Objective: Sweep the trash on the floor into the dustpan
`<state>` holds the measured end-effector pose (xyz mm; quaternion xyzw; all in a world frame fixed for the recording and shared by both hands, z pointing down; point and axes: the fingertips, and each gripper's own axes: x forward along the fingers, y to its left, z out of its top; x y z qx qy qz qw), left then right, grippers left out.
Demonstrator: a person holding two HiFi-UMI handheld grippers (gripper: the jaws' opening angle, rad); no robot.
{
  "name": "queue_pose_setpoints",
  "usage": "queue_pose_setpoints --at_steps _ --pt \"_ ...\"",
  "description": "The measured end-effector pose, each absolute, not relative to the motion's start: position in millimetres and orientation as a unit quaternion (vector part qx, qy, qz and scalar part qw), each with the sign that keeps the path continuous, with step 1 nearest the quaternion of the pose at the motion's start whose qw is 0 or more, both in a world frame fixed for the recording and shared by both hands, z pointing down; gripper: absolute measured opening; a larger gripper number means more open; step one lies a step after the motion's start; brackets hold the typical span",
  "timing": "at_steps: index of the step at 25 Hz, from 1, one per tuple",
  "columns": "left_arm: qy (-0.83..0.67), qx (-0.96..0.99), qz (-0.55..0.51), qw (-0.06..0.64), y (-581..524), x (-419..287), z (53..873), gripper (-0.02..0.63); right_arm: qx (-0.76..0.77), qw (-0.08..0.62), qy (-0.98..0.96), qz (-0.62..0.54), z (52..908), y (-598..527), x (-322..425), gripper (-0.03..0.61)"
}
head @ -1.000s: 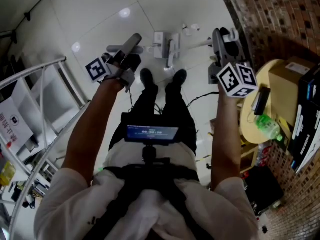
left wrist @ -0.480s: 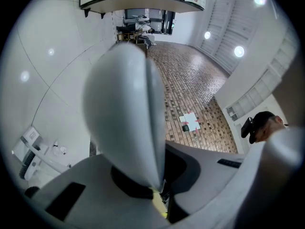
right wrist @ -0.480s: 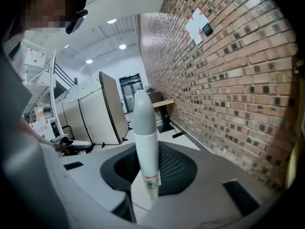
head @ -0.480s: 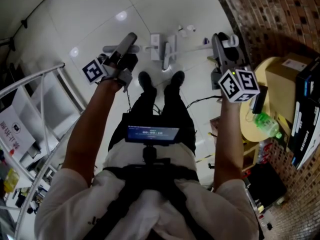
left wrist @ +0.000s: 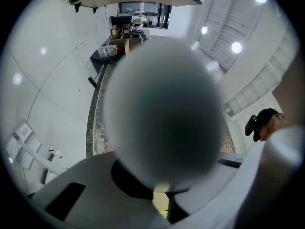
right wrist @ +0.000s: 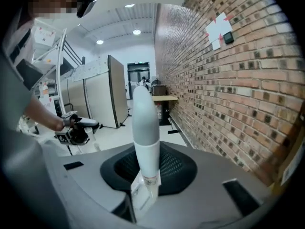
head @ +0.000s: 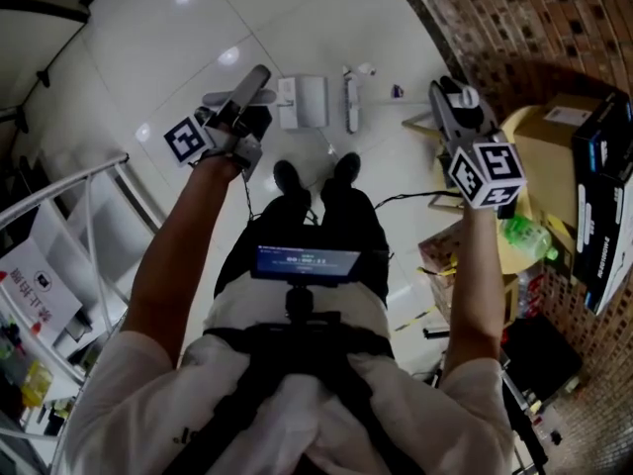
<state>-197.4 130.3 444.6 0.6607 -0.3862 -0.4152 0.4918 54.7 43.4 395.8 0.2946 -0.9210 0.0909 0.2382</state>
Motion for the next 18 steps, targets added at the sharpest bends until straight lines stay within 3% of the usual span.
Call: queue_pose_setpoints --at_steps 7,18 --pt "-0.391 0.665 -0.408 0.489 101.6 -207.3 439.5 0.0 0.241 0.368 -0.898 0.027 421.0 30.3 68.1 0.074" --pt "-0.4 0.672 -0.397 0.479 33.3 -202.4 432.2 0.0 0.275 0.388 -0.879 0.034 434.3 -39.8 87.3 0.074"
